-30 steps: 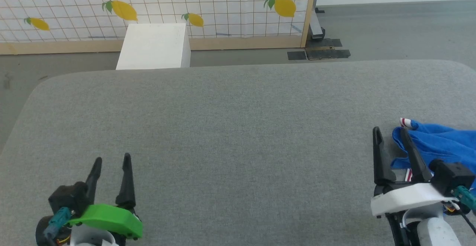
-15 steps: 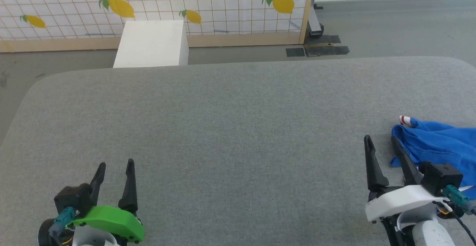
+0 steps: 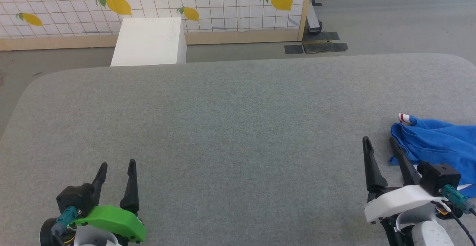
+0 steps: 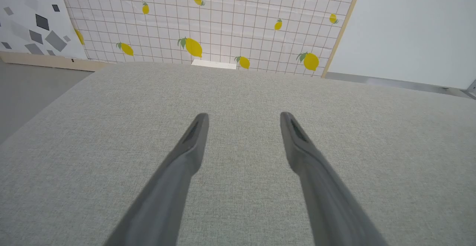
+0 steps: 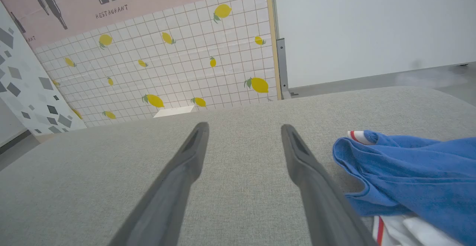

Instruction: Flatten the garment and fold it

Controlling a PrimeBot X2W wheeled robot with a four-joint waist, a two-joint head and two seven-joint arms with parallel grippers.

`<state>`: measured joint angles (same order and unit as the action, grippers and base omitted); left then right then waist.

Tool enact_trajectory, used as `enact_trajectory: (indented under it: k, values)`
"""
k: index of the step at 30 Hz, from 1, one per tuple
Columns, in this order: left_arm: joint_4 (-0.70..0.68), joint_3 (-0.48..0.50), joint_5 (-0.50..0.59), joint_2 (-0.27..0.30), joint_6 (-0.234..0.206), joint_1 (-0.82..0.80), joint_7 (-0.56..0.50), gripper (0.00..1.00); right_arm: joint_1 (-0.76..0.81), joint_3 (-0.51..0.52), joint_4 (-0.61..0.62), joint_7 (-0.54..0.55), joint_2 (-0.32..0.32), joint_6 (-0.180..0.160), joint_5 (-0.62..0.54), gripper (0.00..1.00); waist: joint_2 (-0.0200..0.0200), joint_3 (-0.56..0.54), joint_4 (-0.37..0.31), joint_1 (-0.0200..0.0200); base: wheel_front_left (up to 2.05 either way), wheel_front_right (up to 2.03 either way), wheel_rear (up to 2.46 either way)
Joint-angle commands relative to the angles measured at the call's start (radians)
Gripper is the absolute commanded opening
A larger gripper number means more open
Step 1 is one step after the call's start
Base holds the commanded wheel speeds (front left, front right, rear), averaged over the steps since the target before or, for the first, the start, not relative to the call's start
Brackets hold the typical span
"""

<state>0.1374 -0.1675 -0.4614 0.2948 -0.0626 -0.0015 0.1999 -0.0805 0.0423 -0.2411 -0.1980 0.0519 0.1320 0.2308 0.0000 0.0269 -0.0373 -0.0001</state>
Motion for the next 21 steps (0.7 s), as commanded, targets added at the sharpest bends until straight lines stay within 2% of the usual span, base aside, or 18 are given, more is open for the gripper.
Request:
enact_trajectory:
  k: [1,12,13,21]
  values:
    - [0.002,0.001,0.003,0.008,-0.003,-0.017,0.006,1.00,0.006,0.000,-0.001,0.003,-0.002,-0.001,-0.003,1.00,0.0000,0.001,0.000,0.0001,0.00,0.00,0.00]
    - [0.004,-0.003,-0.001,0.013,-0.006,-0.020,0.012,1.00,0.005,-0.002,-0.002,0.001,-0.002,-0.001,-0.001,1.00,0.0000,0.002,-0.001,0.0001,0.00,0.00,0.00]
    - [0.003,-0.003,-0.001,0.005,-0.001,-0.002,0.005,0.00,0.000,-0.001,0.000,0.000,0.000,0.000,0.000,0.00,0.0000,0.002,-0.001,0.0001,0.00,0.00,0.00]
    - [-0.002,0.002,0.016,-0.005,0.001,0.000,-0.003,0.00,0.003,-0.002,0.008,0.007,0.000,0.000,-0.008,0.00,0.0000,0.001,0.001,0.0001,0.00,0.00,0.00]
